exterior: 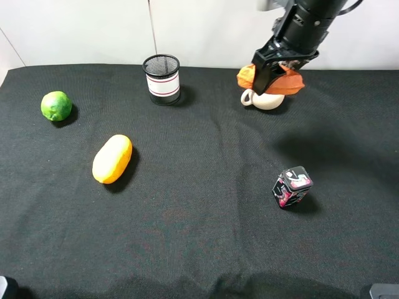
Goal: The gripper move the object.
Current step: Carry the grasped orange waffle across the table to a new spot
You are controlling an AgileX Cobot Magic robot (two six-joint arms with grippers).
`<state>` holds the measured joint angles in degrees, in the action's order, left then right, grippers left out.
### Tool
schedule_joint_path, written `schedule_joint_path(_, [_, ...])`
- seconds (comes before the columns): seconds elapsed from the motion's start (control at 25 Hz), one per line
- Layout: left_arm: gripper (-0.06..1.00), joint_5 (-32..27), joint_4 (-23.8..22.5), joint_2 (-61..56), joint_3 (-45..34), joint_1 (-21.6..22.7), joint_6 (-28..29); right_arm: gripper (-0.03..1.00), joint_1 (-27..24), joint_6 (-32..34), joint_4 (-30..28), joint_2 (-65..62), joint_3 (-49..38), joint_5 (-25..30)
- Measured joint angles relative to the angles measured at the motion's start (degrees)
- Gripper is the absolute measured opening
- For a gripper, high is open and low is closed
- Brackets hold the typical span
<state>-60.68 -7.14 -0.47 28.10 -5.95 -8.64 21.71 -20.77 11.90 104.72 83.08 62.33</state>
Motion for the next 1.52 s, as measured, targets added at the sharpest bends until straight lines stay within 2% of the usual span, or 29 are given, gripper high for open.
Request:
schedule_joint_path(0.76, [0.99,0.0,0.0,0.0,0.0,0.0,0.0,0.51,-15.1,0.9,-0.9,1.0,0.0,-8.4])
schedule_joint_path(1.24, [0.99,0.0,0.0,0.0,0.0,0.0,0.0,0.51,-20.6,2.8,-3.2,4.2,0.0,-13.8])
schedule_joint_path(1.52, [0.99,0.0,-0.4,0.0,0.0,0.0,0.0,0.51,-21.9,2.8,-3.1,7.9,0.0,-17.0])
